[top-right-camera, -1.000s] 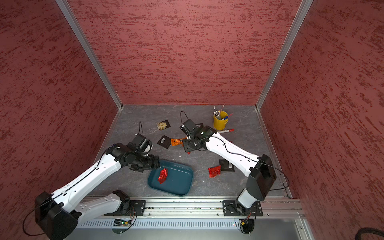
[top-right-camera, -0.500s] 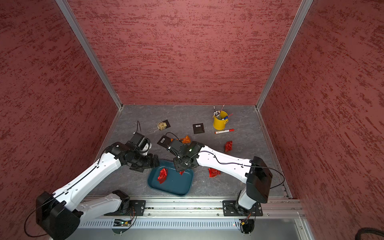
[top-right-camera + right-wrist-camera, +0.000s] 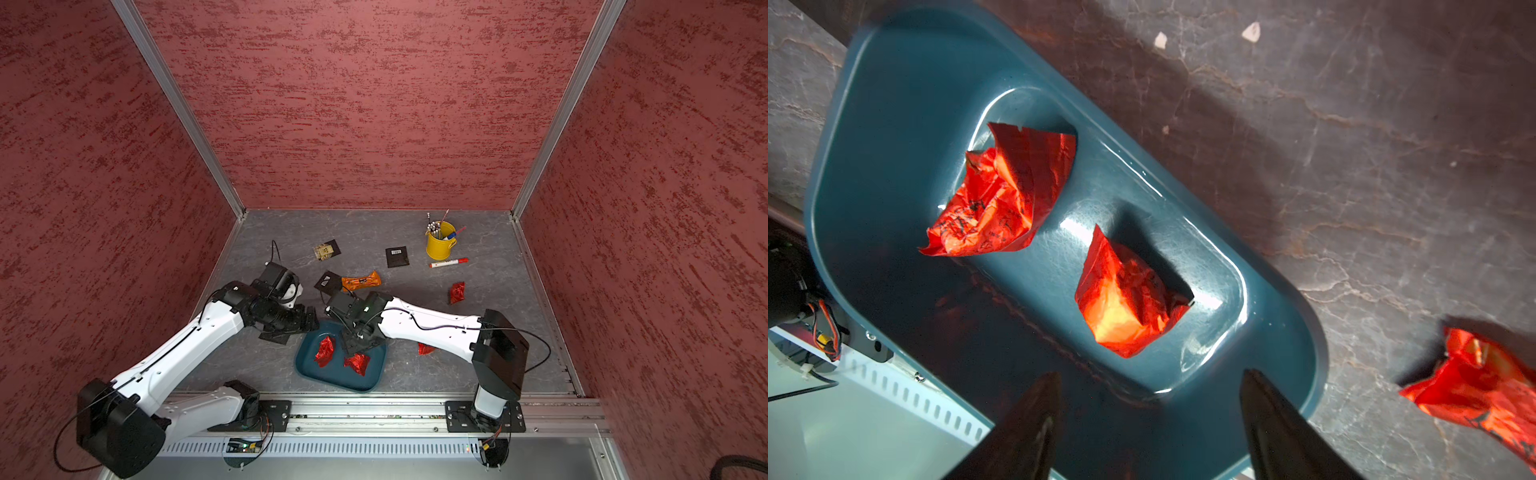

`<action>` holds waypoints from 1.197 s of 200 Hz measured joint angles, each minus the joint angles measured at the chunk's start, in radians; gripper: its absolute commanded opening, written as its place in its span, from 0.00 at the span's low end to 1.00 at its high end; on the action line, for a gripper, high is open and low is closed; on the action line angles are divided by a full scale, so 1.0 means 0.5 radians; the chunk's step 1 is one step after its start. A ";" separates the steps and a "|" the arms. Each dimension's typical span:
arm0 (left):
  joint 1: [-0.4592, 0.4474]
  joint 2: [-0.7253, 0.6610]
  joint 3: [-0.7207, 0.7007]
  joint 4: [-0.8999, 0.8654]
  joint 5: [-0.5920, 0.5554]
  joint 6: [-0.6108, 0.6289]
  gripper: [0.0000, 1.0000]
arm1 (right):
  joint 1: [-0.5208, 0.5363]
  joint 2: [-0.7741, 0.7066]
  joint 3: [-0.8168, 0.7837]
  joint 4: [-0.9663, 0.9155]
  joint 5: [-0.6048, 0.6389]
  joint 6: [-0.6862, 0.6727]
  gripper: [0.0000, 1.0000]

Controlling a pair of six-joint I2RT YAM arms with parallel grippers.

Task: Put the tea bags into the storage box
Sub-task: Move the storage box to the center of the board.

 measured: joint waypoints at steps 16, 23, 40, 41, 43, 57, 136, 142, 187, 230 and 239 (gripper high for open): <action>0.011 0.000 0.000 0.001 0.006 0.008 0.94 | 0.000 0.000 0.040 -0.027 0.044 -0.020 0.91; 0.020 0.000 0.000 0.002 0.011 0.010 0.95 | 0.000 0.000 0.063 -0.053 0.079 -0.036 0.93; 0.048 0.000 0.000 0.021 0.046 0.014 0.95 | -0.001 0.012 0.134 -0.137 0.170 -0.094 0.95; 0.050 0.000 0.000 0.021 0.047 0.014 0.96 | -0.001 0.014 0.140 -0.143 0.177 -0.099 0.95; 0.053 0.000 0.000 0.024 0.051 0.014 0.96 | -0.001 0.018 0.152 -0.153 0.188 -0.103 0.95; 0.076 0.000 0.000 0.038 0.073 0.014 0.96 | -0.001 0.063 0.217 -0.201 0.246 -0.165 0.95; 0.197 0.028 0.018 0.076 0.147 0.027 0.99 | -0.060 0.364 0.249 -0.229 0.304 -0.407 0.95; 0.204 0.030 0.019 0.079 0.152 0.027 0.99 | -0.074 0.373 0.250 -0.224 0.304 -0.420 0.95; 0.247 0.031 0.032 0.084 0.162 0.028 1.00 | -0.214 0.470 0.252 -0.190 0.307 -0.491 0.95; 0.278 0.032 0.034 0.083 0.163 0.029 1.00 | -0.362 0.495 0.252 -0.175 0.339 -0.547 0.95; 0.285 0.032 0.034 0.082 0.161 0.028 1.00 | -0.408 0.495 0.252 -0.169 0.339 -0.565 0.95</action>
